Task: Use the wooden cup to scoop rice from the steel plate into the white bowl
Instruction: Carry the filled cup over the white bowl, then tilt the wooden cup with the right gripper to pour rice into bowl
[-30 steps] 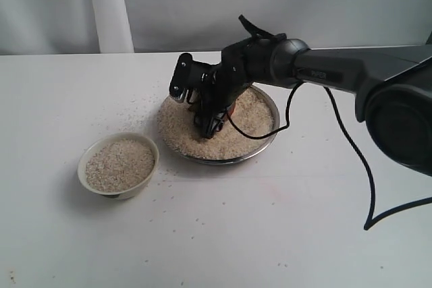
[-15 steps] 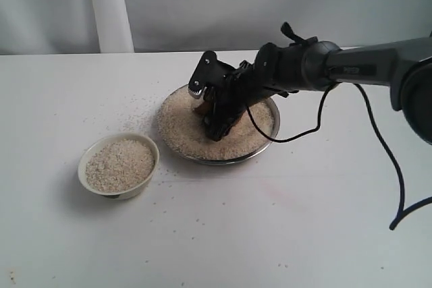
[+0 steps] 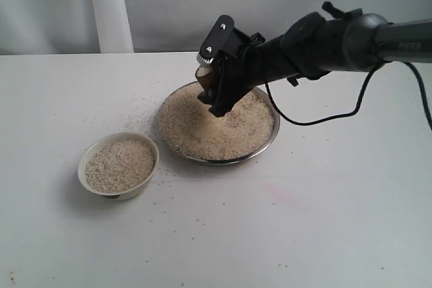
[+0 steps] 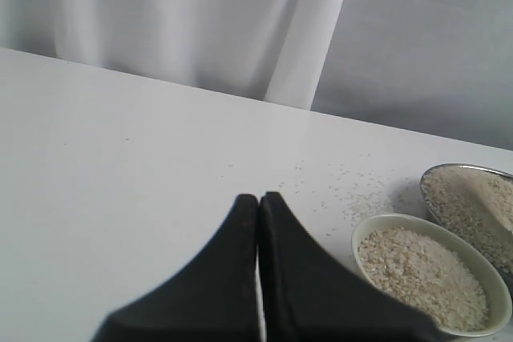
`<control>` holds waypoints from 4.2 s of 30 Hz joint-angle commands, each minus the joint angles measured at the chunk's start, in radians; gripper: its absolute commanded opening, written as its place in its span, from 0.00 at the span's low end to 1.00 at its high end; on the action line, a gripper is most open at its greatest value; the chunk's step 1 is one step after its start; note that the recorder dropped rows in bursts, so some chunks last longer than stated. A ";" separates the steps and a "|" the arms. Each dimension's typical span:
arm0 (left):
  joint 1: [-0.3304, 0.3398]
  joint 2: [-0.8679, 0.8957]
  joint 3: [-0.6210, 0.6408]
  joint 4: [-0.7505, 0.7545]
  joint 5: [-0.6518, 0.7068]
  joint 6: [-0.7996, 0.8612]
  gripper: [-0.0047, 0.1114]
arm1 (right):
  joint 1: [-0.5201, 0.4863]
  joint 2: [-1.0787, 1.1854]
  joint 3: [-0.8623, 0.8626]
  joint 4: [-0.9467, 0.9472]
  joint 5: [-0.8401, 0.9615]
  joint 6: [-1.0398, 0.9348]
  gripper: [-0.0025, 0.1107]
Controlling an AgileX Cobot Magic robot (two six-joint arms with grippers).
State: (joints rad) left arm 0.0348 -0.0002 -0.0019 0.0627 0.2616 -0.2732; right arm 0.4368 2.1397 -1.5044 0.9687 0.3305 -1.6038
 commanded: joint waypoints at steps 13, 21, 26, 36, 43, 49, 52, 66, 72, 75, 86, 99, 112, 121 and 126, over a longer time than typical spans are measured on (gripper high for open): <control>-0.004 0.000 0.002 -0.002 -0.003 -0.002 0.04 | 0.033 -0.126 0.002 0.021 0.067 -0.026 0.02; -0.004 0.000 0.002 -0.002 -0.003 -0.002 0.04 | 0.185 -0.126 0.002 -0.036 -0.117 -0.052 0.02; -0.004 0.000 0.002 -0.002 -0.003 -0.002 0.04 | 0.265 -0.126 0.002 -0.095 -0.173 -0.052 0.02; -0.004 0.000 0.002 -0.002 -0.003 -0.002 0.04 | 0.374 -0.073 0.002 -0.270 -0.304 -0.052 0.02; -0.004 0.000 0.002 -0.002 -0.003 -0.002 0.04 | 0.395 -0.019 0.002 -0.346 -0.348 -0.059 0.02; -0.004 0.000 0.002 -0.002 -0.003 -0.002 0.04 | 0.411 -0.003 0.002 -0.349 -0.388 -0.130 0.02; -0.004 0.000 0.002 -0.002 -0.003 -0.002 0.04 | 0.413 -0.001 0.002 -0.349 -0.411 -0.214 0.02; -0.004 0.000 0.002 -0.002 -0.003 -0.002 0.04 | 0.470 0.074 0.002 -0.251 -0.600 -0.541 0.02; -0.004 0.000 0.002 -0.002 -0.003 -0.002 0.04 | 0.470 0.074 0.002 -0.262 -0.633 -0.541 0.02; -0.004 0.000 0.002 -0.002 -0.003 -0.002 0.04 | 0.470 0.074 0.002 -0.262 -0.640 -0.539 0.02; -0.004 0.000 0.002 -0.002 -0.003 -0.002 0.04 | 0.470 0.074 0.039 -0.346 -0.696 -0.539 0.02; -0.004 0.000 0.002 -0.002 -0.003 -0.002 0.04 | 0.470 0.074 0.112 -0.403 -0.822 -0.540 0.02; -0.004 0.000 0.002 -0.002 -0.003 -0.002 0.04 | 0.472 0.074 0.112 -0.500 -0.783 -0.540 0.02; -0.004 0.000 0.002 -0.002 -0.003 -0.004 0.04 | 0.472 0.074 0.112 -0.430 -0.781 -0.540 0.02; -0.004 0.000 0.002 -0.002 -0.003 -0.004 0.04 | 0.472 0.074 0.112 -0.432 -0.774 -0.540 0.02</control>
State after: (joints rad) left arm 0.0348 -0.0002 -0.0019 0.0627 0.2616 -0.2732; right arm 0.9071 2.2210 -1.3931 0.5310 -0.4371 -2.1313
